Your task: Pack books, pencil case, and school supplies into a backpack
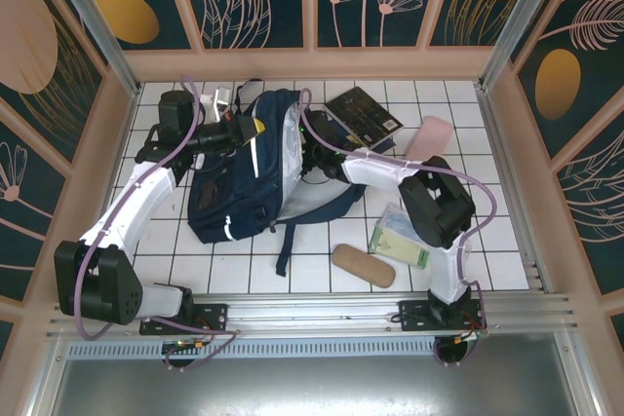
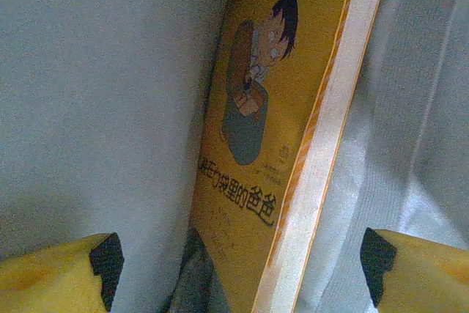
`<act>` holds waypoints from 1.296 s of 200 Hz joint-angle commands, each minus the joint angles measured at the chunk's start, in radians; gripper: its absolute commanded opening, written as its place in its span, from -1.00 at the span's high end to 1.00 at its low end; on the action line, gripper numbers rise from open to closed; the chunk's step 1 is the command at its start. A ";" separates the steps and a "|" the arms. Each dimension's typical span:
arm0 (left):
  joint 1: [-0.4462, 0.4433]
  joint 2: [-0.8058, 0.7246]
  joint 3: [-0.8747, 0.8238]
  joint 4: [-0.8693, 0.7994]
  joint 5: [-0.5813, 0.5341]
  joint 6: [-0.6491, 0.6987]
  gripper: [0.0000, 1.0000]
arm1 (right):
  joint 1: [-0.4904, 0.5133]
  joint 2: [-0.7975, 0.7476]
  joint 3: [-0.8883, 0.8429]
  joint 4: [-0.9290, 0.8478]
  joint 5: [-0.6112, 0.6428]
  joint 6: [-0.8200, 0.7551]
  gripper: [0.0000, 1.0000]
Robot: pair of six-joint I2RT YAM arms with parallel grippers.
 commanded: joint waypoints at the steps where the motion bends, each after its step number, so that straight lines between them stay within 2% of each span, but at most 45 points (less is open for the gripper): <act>1: 0.030 -0.024 -0.024 0.066 -0.075 -0.013 1.00 | -0.012 -0.080 -0.033 -0.049 0.026 -0.138 -0.71; 16: 0.035 -0.016 -0.026 0.071 -0.088 -0.014 1.00 | -0.023 -0.097 -0.031 -0.098 0.041 -0.167 -0.67; 37: 0.044 -0.013 -0.026 0.070 -0.139 -0.019 1.00 | -0.081 -0.144 -0.073 -0.160 0.150 -0.154 -0.61; 67: 0.049 0.004 -0.040 0.107 -0.219 -0.040 1.00 | -0.245 -0.237 -0.169 -0.136 0.105 -0.148 -0.48; 87: 0.049 0.036 -0.040 0.105 -0.329 -0.038 1.00 | -0.328 -0.287 -0.173 -0.138 0.171 -0.196 -0.50; 103: 0.049 0.076 -0.030 0.101 -0.425 -0.041 1.00 | -0.400 -0.254 -0.134 -0.139 0.214 -0.218 -0.54; 123: 0.047 0.148 -0.007 0.105 -0.490 -0.051 1.00 | -0.471 -0.124 0.019 -0.224 0.274 -0.265 -0.56; 148: 0.047 0.235 0.017 0.118 -0.482 -0.058 1.00 | -0.532 0.091 0.292 -0.353 0.314 -0.356 -0.59; 176: 0.046 0.263 0.010 0.129 -0.491 -0.047 1.00 | -0.558 0.305 0.574 -0.449 0.342 -0.515 -0.61; 223: 0.046 0.254 -0.002 0.062 -0.592 0.016 1.00 | -0.630 0.567 0.926 -0.555 0.189 -0.544 -0.60; 241: 0.046 0.261 0.002 0.033 -0.610 0.027 0.56 | -0.649 0.640 1.007 -0.590 0.115 -0.533 -0.60; 259: 0.046 0.262 0.033 -0.032 -0.657 0.038 0.01 | -0.650 0.671 1.006 -0.589 0.076 -0.538 -0.59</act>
